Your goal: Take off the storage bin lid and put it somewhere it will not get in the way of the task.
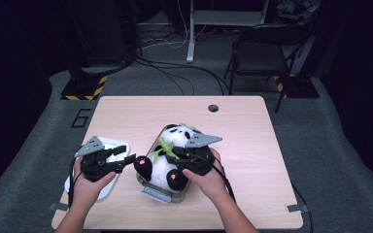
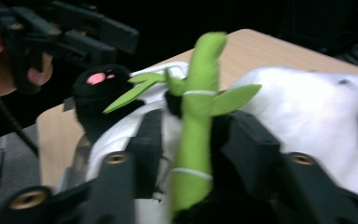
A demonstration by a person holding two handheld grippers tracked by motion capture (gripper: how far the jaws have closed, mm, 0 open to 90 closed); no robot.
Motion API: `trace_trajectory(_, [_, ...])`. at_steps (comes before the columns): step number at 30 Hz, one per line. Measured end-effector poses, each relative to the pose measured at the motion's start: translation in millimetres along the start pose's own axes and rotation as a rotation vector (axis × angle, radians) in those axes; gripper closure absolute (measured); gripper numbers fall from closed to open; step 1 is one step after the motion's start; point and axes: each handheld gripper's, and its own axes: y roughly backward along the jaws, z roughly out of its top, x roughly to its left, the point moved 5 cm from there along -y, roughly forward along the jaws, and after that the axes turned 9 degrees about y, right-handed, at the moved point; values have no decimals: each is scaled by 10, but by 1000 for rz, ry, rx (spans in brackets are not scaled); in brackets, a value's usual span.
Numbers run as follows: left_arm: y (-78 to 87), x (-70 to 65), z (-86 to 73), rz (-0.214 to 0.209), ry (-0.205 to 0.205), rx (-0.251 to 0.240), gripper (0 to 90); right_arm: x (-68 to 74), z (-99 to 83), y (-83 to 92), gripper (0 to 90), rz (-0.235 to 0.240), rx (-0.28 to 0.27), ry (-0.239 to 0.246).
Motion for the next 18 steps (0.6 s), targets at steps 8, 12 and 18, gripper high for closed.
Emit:
trace_trajectory(8, [-26,-9,-8,-5,-5,9,418,-201,72,54,437,-53,-44,-16])
trace_trajectory(12, [-50,-14,-31,-5,-12,17,418,-264,48,5,431,-50,-5,-31])
trace_trajectory(18, [-108,-21,-96,3,-24,41,418,-346,-9,-65,441,-70,28,-38])
